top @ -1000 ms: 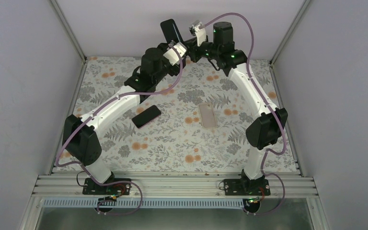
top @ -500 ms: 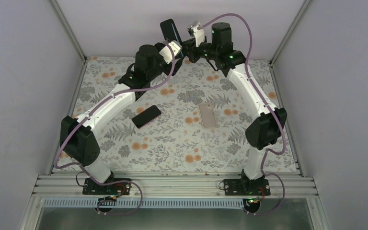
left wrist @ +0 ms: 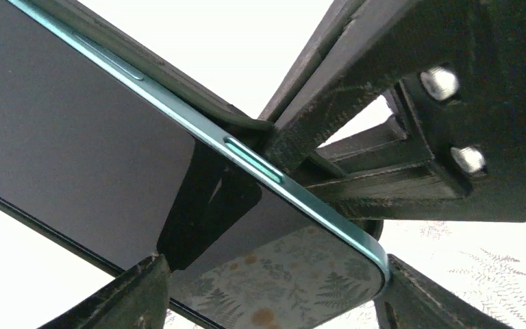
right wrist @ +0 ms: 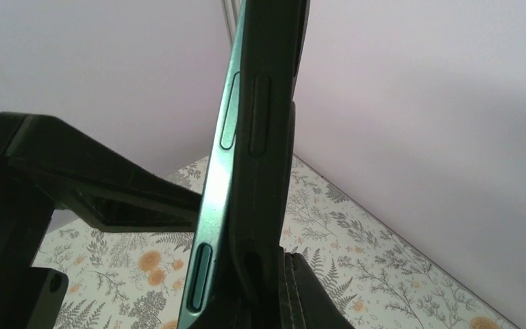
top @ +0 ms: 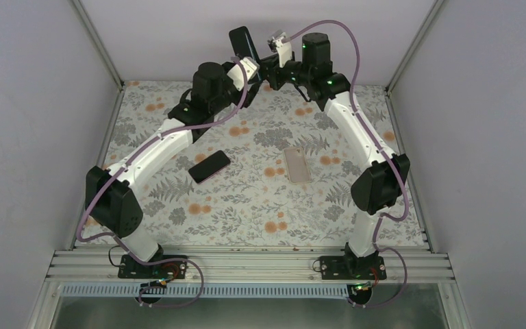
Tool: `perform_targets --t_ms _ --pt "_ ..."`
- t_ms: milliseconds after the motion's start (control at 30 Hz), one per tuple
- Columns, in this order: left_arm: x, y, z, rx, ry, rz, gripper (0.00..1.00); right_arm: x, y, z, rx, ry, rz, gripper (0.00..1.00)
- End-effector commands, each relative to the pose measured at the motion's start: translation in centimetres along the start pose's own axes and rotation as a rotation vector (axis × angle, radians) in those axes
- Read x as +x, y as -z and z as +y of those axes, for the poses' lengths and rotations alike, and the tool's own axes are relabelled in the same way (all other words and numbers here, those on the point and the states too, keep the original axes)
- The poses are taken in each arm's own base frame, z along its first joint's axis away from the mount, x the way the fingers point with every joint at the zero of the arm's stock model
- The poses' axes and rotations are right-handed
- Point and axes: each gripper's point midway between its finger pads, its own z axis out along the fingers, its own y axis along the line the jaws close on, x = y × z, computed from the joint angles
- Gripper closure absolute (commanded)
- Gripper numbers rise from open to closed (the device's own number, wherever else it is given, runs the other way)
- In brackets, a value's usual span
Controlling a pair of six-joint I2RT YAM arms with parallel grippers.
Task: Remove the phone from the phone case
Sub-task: Remove the phone case from the phone.
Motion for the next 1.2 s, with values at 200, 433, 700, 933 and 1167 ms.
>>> perform_targets --t_ms 200,433,700,933,1167 --pt "-8.5 4.7 7.0 -0.348 0.014 -0.255 0.39 -0.2 0.3 3.0 -0.079 0.015 0.008 0.97" --pt "-10.1 5.3 6.3 -0.293 0.03 -0.278 0.4 0.9 -0.5 2.4 -0.067 0.01 0.032 0.96" --pt "-10.8 5.6 5.8 -0.24 0.05 -0.294 0.26 0.9 -0.9 2.3 -0.07 0.009 0.034 0.96" --pt "-10.8 4.7 6.2 -0.257 0.05 -0.282 0.24 1.0 -1.0 2.7 -0.076 0.013 0.04 0.96" --pt "-8.4 3.8 7.4 -0.422 -0.03 -0.203 0.52 -0.1 -0.1 3.3 -0.073 0.024 0.017 0.96"
